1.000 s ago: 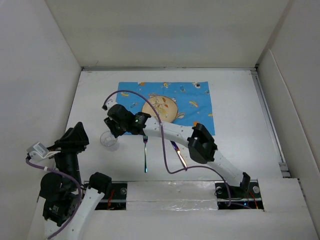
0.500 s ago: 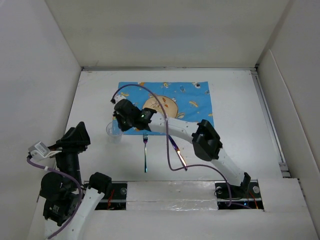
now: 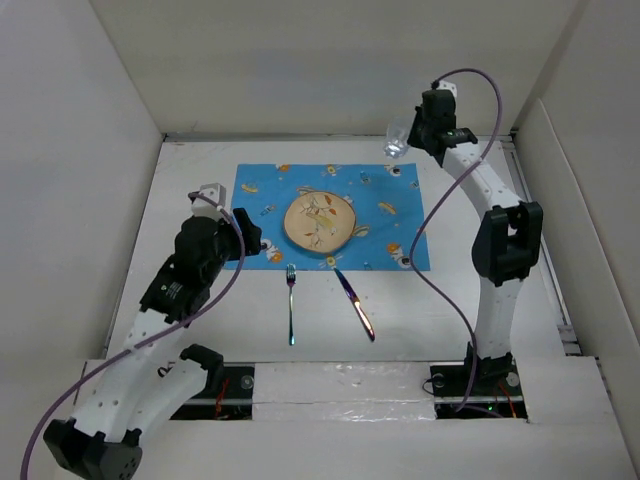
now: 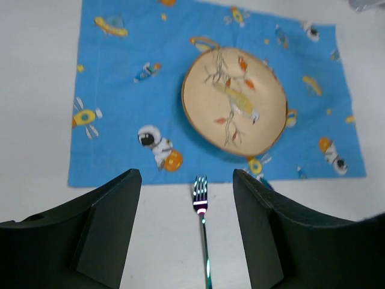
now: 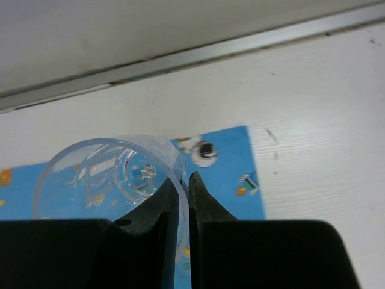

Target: Set the dinner table for one person

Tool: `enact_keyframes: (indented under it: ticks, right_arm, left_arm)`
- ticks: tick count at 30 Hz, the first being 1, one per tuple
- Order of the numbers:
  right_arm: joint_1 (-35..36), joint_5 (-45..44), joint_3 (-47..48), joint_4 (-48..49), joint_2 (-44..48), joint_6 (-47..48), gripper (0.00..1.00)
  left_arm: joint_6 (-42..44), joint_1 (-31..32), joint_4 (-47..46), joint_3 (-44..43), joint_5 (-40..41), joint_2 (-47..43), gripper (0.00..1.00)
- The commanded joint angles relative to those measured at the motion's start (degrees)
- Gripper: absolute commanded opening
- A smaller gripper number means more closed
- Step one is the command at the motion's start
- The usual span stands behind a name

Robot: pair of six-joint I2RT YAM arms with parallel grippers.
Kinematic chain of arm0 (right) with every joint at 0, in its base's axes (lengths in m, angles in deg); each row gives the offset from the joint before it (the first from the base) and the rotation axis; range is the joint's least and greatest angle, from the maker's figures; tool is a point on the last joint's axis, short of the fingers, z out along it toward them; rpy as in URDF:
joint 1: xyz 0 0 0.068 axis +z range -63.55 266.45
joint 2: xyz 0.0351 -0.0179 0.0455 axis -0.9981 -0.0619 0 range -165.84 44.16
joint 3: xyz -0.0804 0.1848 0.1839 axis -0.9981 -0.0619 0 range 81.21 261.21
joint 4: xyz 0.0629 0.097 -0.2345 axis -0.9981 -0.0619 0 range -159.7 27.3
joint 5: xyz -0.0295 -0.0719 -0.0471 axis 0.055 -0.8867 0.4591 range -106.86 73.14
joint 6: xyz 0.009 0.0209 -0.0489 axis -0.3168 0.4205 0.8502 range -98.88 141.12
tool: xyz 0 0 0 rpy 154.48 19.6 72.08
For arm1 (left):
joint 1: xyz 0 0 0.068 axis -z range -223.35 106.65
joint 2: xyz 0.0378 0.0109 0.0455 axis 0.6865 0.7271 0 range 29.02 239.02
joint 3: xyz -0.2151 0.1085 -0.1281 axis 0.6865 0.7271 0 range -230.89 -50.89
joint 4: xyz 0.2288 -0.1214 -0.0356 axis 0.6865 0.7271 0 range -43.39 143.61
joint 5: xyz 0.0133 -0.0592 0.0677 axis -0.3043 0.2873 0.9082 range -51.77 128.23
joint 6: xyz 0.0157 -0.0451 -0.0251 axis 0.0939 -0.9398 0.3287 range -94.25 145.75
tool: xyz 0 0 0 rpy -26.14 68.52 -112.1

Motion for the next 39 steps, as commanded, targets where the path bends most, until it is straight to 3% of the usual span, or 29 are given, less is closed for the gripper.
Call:
enact_keyframes:
  ticks: [1,6,23,26,27,29,31,34,37,38,39]
  right_arm:
    - [-1.6,2.3,-0.2,-0.8,-1.7,1.3,0.0]
    - [-4.9,5.8,1.4,-2.9,-5.0,2.5,0.0]
    - [-2.5,-2.4,6.0,-7.2,-12.4,4.6,0.02]
    - [-2.5,-2.5,5.0,-6.1,-11.1,4.6,0.17]
    - [-2.5,-2.4,4.8,-6.0,-10.8,4.7,0.33]
    - [-2.5,-1.9,5.2,-6.3,-10.1,4.6,0.5]
    - [-2.5,-1.1,6.3,-7.0,-8.7,4.7,0.58]
    - [-2.5,-1.7,7.6,-9.3,-4.9,4.2,0.59]
    - [-1.9,-1.6,1.5,-7.5,4.2,3.1,0.58]
    - [-1.9,-0.9,-1.8,-4.4,7.1,2.9,0.53]
    - [-0.1,1.1,-10.6,-1.8,10.6,2.3,0.29]
  left_arm:
    - [2.2,0.0,0.3,-0.4,-5.4,-3.2,0.6]
    - [2.0,0.0,-0.9,0.5,-3.5,-6.1,0.61]
    - [2.3,0.0,-0.2,0.1,-5.0,-3.7,0.62]
    - [2.3,0.0,-0.3,0.0,-4.9,-3.7,0.62]
    - [2.3,0.0,-0.2,0.0,-4.9,-3.8,0.62]
    - [2.3,0.0,-0.1,0.1,-5.0,-3.8,0.62]
    - [2.3,0.0,-0.3,0.1,-4.8,-4.1,0.62]
    - [2.1,0.0,-0.2,0.0,-4.9,-4.4,0.62]
    - [2.2,0.0,-0.4,0.0,-5.0,-4.9,0.62]
    - [2.2,0.0,-0.5,0.1,-5.1,-5.2,0.6]
    - [2.2,0.0,-0.5,0.1,-5.9,-5.5,0.59]
